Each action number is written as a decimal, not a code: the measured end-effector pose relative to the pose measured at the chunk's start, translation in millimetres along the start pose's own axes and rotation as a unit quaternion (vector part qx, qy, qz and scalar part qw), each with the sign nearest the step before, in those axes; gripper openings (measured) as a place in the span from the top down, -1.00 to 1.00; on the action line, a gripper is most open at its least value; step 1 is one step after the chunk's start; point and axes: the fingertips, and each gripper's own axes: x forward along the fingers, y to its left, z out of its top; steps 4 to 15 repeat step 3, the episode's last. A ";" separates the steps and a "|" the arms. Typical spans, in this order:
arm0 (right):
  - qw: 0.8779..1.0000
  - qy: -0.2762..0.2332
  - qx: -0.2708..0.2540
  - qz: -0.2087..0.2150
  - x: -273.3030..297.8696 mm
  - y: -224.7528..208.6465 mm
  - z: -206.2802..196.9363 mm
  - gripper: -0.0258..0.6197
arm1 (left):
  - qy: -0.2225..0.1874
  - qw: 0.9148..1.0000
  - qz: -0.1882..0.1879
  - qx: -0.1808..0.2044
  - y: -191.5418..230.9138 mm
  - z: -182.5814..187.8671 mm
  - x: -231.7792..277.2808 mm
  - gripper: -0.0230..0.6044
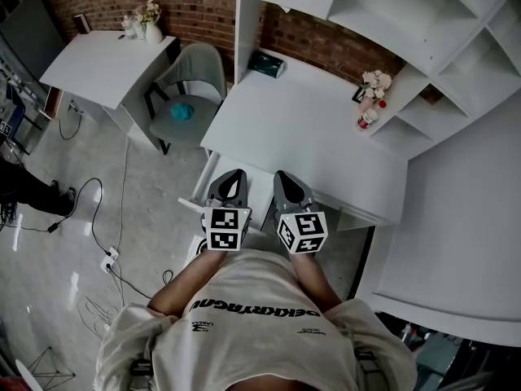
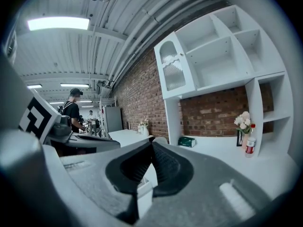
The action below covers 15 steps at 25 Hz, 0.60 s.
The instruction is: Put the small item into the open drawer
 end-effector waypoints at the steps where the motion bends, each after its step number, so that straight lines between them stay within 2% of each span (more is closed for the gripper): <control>1: 1.000 0.000 0.000 0.000 1.5 -2.0 -0.5 0.93 | -0.001 1.000 0.001 0.002 -0.5 0.3 1.6 0.93; 15: 1.000 0.000 0.000 0.001 4.4 -6.4 -1.3 0.93 | -0.005 1.000 0.004 0.006 -1.8 1.3 5.0 0.93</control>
